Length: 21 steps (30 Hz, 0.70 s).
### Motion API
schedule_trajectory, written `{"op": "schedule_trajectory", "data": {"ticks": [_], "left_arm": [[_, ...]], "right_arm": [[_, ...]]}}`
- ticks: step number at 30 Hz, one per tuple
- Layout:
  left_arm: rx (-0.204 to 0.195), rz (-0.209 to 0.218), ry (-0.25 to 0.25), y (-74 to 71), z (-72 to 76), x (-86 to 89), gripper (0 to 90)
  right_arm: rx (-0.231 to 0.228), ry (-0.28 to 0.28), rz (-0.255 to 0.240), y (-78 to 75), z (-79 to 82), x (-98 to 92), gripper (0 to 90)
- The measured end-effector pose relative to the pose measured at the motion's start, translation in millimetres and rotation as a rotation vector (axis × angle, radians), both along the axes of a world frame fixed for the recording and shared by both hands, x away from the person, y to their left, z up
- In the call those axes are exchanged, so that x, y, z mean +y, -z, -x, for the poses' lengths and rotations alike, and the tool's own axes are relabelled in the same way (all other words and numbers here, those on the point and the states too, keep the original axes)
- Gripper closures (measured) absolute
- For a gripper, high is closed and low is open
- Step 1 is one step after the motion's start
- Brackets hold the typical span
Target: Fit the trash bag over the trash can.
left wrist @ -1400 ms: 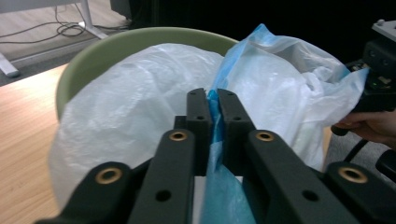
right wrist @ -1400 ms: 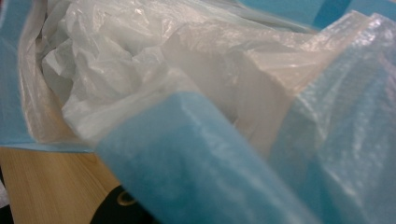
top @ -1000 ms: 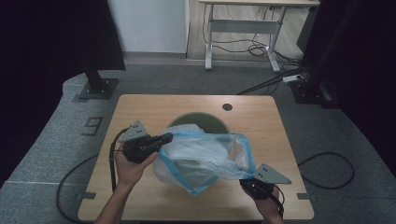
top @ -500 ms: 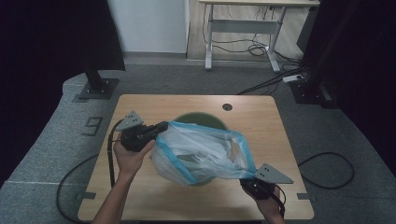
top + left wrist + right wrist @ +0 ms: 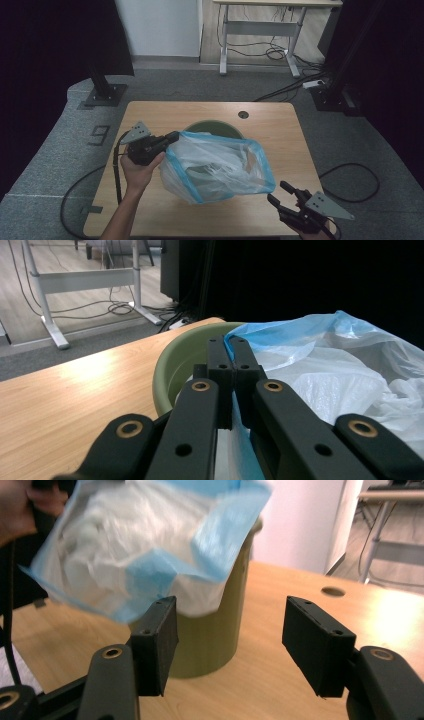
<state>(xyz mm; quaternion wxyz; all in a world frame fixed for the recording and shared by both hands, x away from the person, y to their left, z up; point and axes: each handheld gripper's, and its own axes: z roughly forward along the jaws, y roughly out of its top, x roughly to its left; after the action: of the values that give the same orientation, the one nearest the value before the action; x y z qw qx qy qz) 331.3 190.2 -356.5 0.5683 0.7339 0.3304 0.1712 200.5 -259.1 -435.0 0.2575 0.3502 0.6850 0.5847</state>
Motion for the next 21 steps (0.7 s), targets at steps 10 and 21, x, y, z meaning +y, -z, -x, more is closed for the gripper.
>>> {"op": "schedule_trajectory", "data": {"ticks": [10, 21], "left_arm": [[0.011, -0.025, 0.008, -0.9, 2.6, -1.1, 89.7], [0.031, -0.031, 0.028, -0.7, 1.1, -0.7, 89.7]], "right_arm": [[-0.046, -0.006, -0.005, -32.7, -7.3, 1.5, 37.7], [-0.019, 0.013, 0.000, -52.1, -36.7, 15.5, 37.8]]}}
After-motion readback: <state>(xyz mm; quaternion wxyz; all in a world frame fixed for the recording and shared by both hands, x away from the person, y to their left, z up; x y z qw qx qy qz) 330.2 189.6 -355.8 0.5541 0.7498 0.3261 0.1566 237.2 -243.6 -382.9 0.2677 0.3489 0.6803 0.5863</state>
